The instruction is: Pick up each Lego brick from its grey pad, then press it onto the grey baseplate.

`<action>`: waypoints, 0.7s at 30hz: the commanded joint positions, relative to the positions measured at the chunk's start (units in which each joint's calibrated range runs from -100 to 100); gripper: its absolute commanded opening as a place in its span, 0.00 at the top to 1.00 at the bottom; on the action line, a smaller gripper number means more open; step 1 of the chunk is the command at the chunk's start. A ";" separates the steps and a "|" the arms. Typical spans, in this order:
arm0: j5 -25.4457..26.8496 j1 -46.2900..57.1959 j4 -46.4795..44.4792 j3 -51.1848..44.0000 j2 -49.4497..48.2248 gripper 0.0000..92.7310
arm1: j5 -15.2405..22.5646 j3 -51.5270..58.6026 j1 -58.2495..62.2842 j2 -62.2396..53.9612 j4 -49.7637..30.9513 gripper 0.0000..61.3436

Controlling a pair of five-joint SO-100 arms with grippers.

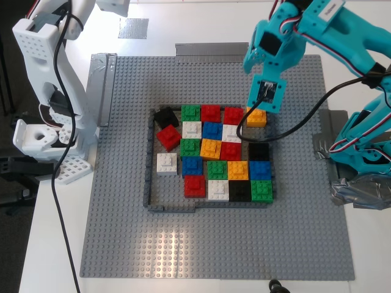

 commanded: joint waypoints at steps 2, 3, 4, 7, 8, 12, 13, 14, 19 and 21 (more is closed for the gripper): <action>-0.08 7.87 -0.07 -5.60 -5.95 1.00 | 0.10 -0.18 0.23 -5.80 -0.96 1.00; -0.08 9.53 -0.40 -5.87 -6.81 1.00 | 0.10 -0.18 0.09 -5.63 -0.96 1.00; -0.08 11.42 -0.56 -5.96 -7.84 1.00 | 0.05 -0.09 0.01 -5.63 -0.96 1.00; -0.13 16.57 -0.64 -5.60 -9.72 1.00 | -0.10 0.09 -0.13 -5.63 -0.96 1.00; -0.13 18.39 -0.64 -5.42 -9.98 1.00 | -0.10 0.27 -0.21 -5.63 -0.96 1.00; -0.52 24.70 -0.64 -4.96 -9.98 1.00 | 0.05 0.99 -0.35 -5.80 -0.96 1.00; -1.45 26.07 -0.64 -4.96 -9.98 1.00 | 0.05 1.36 -0.35 -5.97 -1.05 1.00; -2.53 27.45 -0.72 -4.96 -9.98 1.00 | 0.05 1.81 -0.35 -6.23 -1.29 1.00; -9.02 33.84 -4.22 -4.42 -9.90 1.00 | -0.15 3.16 -0.35 -7.17 -1.94 1.00; -11.12 36.16 -5.36 -2.89 -9.90 1.00 | -0.20 3.34 -0.35 -7.26 -2.18 1.00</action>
